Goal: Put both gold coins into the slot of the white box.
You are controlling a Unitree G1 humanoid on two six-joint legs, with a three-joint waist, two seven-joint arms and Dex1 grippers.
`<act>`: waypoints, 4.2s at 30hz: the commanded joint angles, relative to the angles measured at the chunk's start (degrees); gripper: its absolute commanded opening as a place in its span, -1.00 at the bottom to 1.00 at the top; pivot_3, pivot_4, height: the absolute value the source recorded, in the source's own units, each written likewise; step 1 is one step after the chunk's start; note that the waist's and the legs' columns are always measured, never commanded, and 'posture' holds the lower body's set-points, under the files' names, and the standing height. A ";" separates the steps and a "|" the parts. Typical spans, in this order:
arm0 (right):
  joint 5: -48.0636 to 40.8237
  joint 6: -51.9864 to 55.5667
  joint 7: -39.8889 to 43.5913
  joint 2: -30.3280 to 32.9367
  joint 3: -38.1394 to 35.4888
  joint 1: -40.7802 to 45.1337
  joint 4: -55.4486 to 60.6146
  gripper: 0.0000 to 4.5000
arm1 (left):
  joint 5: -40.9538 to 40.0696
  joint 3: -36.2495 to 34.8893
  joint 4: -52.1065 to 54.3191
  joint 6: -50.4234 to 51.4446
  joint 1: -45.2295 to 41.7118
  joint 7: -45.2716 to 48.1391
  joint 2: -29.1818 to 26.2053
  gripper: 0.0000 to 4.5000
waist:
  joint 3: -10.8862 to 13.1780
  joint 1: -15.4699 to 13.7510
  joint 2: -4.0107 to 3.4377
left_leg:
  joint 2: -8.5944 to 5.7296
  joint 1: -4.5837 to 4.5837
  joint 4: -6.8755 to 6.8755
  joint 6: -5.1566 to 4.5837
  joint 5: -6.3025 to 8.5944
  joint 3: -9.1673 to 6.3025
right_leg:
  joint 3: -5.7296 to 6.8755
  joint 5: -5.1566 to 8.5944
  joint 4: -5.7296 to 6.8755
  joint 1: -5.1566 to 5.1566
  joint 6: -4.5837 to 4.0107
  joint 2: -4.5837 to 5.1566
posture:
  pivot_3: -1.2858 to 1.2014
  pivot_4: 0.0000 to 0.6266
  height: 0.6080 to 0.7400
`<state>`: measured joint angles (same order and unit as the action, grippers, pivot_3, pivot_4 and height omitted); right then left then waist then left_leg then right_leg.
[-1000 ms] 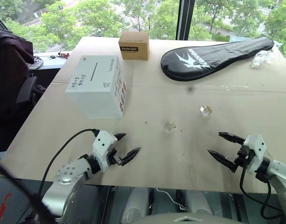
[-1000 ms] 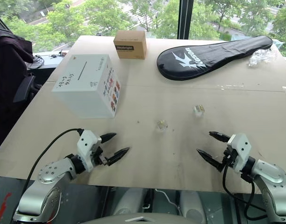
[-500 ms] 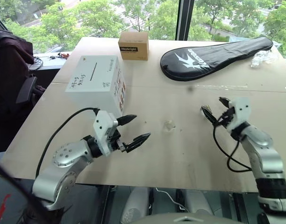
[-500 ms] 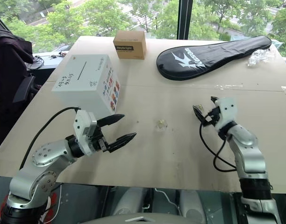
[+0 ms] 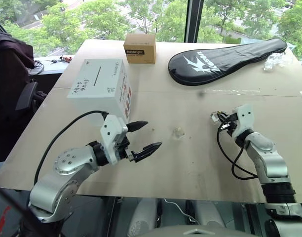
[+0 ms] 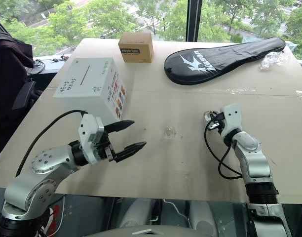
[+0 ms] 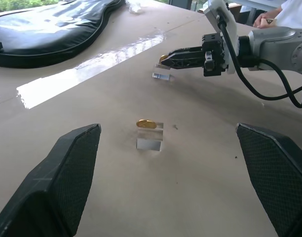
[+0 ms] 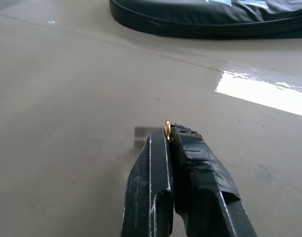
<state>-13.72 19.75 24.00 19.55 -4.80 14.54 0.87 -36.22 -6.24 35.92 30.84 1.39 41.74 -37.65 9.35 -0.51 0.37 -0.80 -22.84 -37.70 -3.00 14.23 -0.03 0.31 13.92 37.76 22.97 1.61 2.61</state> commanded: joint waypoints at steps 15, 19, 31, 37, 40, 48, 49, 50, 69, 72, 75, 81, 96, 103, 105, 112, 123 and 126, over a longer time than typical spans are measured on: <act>-66.11 30.87 -12.32 -13.50 -5.34 8.21 24.58 -0.98 | -41.23 -4.93 -5.71 4.46 -18.07 -30.86 30.53 1.00 | 0.03 -0.08 0.09 | -0.01 -0.11 -0.32 -0.03 0.01 -0.14 | 0.13 -0.03 0.11 -0.05 0.04 0.01 | 0.03 -0.52 1.00; -74.51 29.45 -19.35 -15.52 -3.63 10.58 23.60 -1.00 | -48.37 -3.84 -6.86 3.14 -18.35 -32.71 35.61 0.76 | 0.04 -0.05 0.11 | -0.03 -0.18 -0.44 -0.05 0.03 -0.14 | 0.14 -0.03 0.10 -0.06 0.04 0.00 | 0.03 -0.52 1.00; -72.40 23.51 -24.72 -19.57 1.96 12.80 22.50 -1.00 | -53.58 -2.27 -8.55 2.26 -18.35 -31.61 36.14 -0.24 | 0.04 1.17 0.11 | -0.01 -0.19 -0.50 -0.06 0.02 -0.14 | 0.01 -0.01 0.12 -0.06 0.03 -0.47 | 0.03 -0.52 1.00; -69.55 21.25 -24.72 -21.06 3.03 14.64 21.19 -1.00 | -52.33 -0.57 -9.29 2.58 -17.95 -29.98 35.51 -0.24 | 0.05 1.20 0.11 | 0.02 -0.19 -0.49 -0.06 0.02 -0.14 | 0.00 0.00 0.09 -0.05 0.02 -0.52 | 0.03 -0.52 1.00; -69.53 21.16 -24.55 -21.17 3.40 14.71 21.10 -1.00 | -52.37 -0.71 -9.36 2.27 -17.52 -29.48 35.44 -0.24 | 0.05 1.19 0.11 | 0.02 -0.20 -0.49 -0.06 0.02 -0.14 | 0.00 0.00 0.08 -0.05 0.02 -0.52 | 0.03 -0.52 1.00; -70.53 21.55 -23.76 -20.92 4.06 14.56 21.49 -1.00 | -52.00 -0.68 -9.37 2.02 -16.54 -28.46 35.49 -0.24 | 0.06 1.20 0.11 | 0.03 -0.22 -0.48 -0.06 0.02 -0.15 | -0.01 0.01 0.05 -0.04 0.01 -0.48 | 0.03 -0.52 1.00; -70.59 21.67 -23.70 -20.85 4.20 14.56 21.57 -1.00 | -52.01 -0.63 -9.32 2.04 -16.47 -28.38 35.50 -0.24 | 0.06 1.20 0.11 | 0.03 -0.22 -0.48 -0.06 0.02 -0.14 | -0.01 0.01 0.04 -0.04 0.01 -0.47 | 0.03 -0.52 1.00; -70.68 21.74 -23.65 -20.78 4.26 14.59 21.58 -1.00 | -52.00 -0.58 -9.30 2.07 -16.42 -28.28 35.49 -0.24 | 0.06 1.20 0.11 | 0.03 -0.23 -0.48 -0.06 0.03 -0.15 | -0.01 0.01 0.03 -0.04 0.01 -0.46 | 0.03 -0.52 1.00; -67.12 22.73 -20.73 -18.33 6.26 15.07 23.06 -1.00 | -50.55 1.05 -9.81 3.05 -15.49 -27.20 33.64 -0.97 | 0.09 1.19 0.12 | 0.06 -0.95 -0.53 -0.06 0.02 -0.21 | 0.04 -0.01 -0.04 0.59 0.03 -0.36 | 0.03 -0.52 1.00; -66.11 22.60 -20.11 -18.16 6.61 15.11 23.28 -0.71 | -50.51 1.09 -9.85 3.02 -15.47 -27.22 33.61 -1.00 | 0.09 1.19 0.12 | 0.06 -0.95 -0.52 -0.06 0.02 -0.21 | 0.04 -0.01 -0.04 0.59 0.03 -0.33 | 0.03 -0.52 1.00; -65.07 22.39 -19.28 -17.98 6.71 15.16 23.35 -0.15 | -50.42 1.07 -9.92 2.87 -15.41 -27.36 33.58 -1.00 | 0.09 1.20 0.11 | 0.06 -0.95 -0.51 -0.06 0.02 -0.21 | 0.05 -0.01 -0.04 0.60 0.03 -0.34 | 0.03 -0.52 1.00; -64.25 21.05 -20.31 -19.25 5.73 14.90 22.36 0.96 | -49.83 -0.01 -10.79 1.67 -15.84 -27.99 33.69 -1.00 | 0.10 1.19 0.12 | 0.06 -0.96 -0.52 -0.06 0.02 -0.21 | 0.05 -0.01 -0.05 0.60 0.03 -0.35 | 0.03 -0.52 1.00; -45.69 16.44 -0.51 1.85 3.09 15.96 21.99 0.96 | -30.18 -11.03 -4.57 -3.72 -30.89 -38.89 14.16 -1.00 | 0.36 1.17 0.31 | 0.02 -1.00 -0.50 -0.06 0.02 -0.20 | 0.09 -0.01 -0.11 0.61 0.05 -0.45 | 0.03 -0.52 1.00; -28.92 8.35 13.49 10.89 6.74 21.88 15.06 0.96 | -9.95 -8.87 -3.06 -0.60 -33.85 -48.60 3.82 -1.00 | 0.53 1.14 0.44 | 0.07 -0.97 -0.42 -0.04 0.02 -0.22 | 0.09 -0.01 -0.09 0.65 0.06 -0.41 | 0.03 -0.52 1.00; -27.00 7.19 16.61 11.34 7.05 23.26 13.87 0.96 | -5.34 -7.75 -2.28 2.39 -31.42 -49.94 1.32 -1.00 | 0.63 1.13 0.48 | 0.07 -0.98 -0.40 -0.02 0.01 -0.22 | 0.08 -0.01 -0.10 0.66 0.06 -0.34 | 0.03 -0.52 1.00; -29.44 10.03 23.00 11.21 5.51 25.16 13.64 0.96 | 0.84 -10.39 -5.48 10.16 -29.58 -54.30 1.02 -1.00 | 0.83 0.75 0.73 | 0.06 -1.02 -0.37 0.24 -0.13 -0.30 | 0.23 -0.01 -0.11 0.69 0.07 -0.07 | 0.03 -0.52 1.00; -31.30 14.18 22.68 10.59 4.18 25.98 16.48 0.96 | -0.15 -11.21 -7.80 26.21 -32.43 -53.81 3.28 -1.00 | 0.84 -0.29 0.73 | 0.00 -1.06 -0.37 0.28 -0.13 -0.32 | 0.29 -0.02 -0.12 0.71 0.06 0.09 | 0.03 -0.52 1.00; -31.22 14.56 22.53 10.45 3.95 25.90 16.91 0.96 | 0.60 -11.87 -8.09 29.46 -32.70 -53.69 3.44 -1.00 | 0.83 -0.21 0.74 | 0.00 -1.06 -0.37 0.28 -0.13 -0.33 | 0.29 -0.02 -0.10 0.72 0.06 0.08 | 0.03 -0.52 1.00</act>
<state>-43.80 34.05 46.72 30.17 1.14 39.52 15.50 -36.16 -16.30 27.30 58.24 -30.69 -11.77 -34.05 10.19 -0.72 1.10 -0.80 -23.89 -38.07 -2.71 14.09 -0.36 0.60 13.90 37.67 23.69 1.67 2.70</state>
